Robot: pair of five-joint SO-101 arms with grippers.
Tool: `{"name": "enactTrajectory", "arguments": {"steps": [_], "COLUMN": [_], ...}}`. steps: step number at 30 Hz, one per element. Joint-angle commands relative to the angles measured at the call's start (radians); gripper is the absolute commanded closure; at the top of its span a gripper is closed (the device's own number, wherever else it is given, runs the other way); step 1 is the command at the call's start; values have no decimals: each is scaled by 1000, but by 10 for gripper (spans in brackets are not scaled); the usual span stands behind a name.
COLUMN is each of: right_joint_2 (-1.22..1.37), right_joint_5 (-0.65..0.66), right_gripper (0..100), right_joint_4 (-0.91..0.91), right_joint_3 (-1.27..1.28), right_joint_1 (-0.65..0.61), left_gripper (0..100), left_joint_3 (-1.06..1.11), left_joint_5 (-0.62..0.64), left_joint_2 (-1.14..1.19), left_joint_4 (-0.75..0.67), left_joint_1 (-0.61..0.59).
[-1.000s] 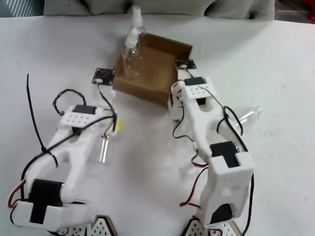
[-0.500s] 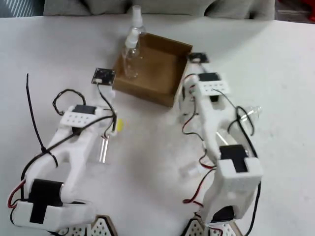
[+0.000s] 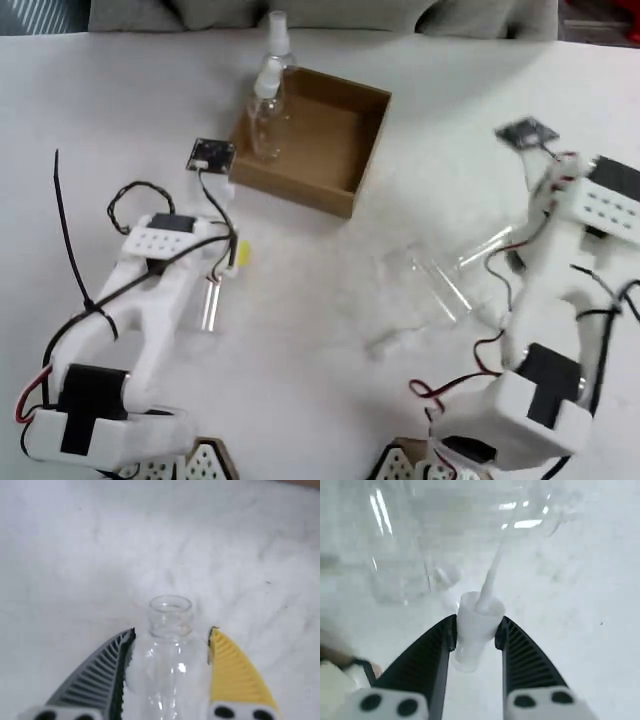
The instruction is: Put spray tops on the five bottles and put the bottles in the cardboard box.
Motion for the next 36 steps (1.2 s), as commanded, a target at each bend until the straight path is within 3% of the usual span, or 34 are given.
{"name": "enactTrajectory", "arguments": {"steps": [1, 5, 7, 13, 16, 22, 30, 36], "right_joint_2": [-22, -16, -16, -18, -18, -30, -99, -105], "right_joint_5": [582, 1091, 1235, 1244, 1082, 710, 92, -89], "right_gripper": [981, 980, 966, 759, 724, 779, 974, 974], "right_joint_4": [28, -21, -87, -386, -512, -618, -444, -311], "right_joint_3": [38, 114, 167, 339, 377, 373, 318, 319], "right_joint_1": [163, 335, 390, 414, 390, 348, 369, 446], "left_gripper": [947, 947, 947, 947, 947, 947, 947, 947], "left_joint_3": [-2, 0, 0, 0, 3, 12, 12, 11], "left_joint_5": [-9, -9, -9, -9, -9, -9, -9, -9], "left_joint_2": [-51, -51, -50, -50, -50, -51, -51, -51], "left_joint_4": [-25, -25, -23, -23, -25, -28, -28, -28], "left_joint_1": [12, 12, 12, 12, 12, 12, 12, 12]}}
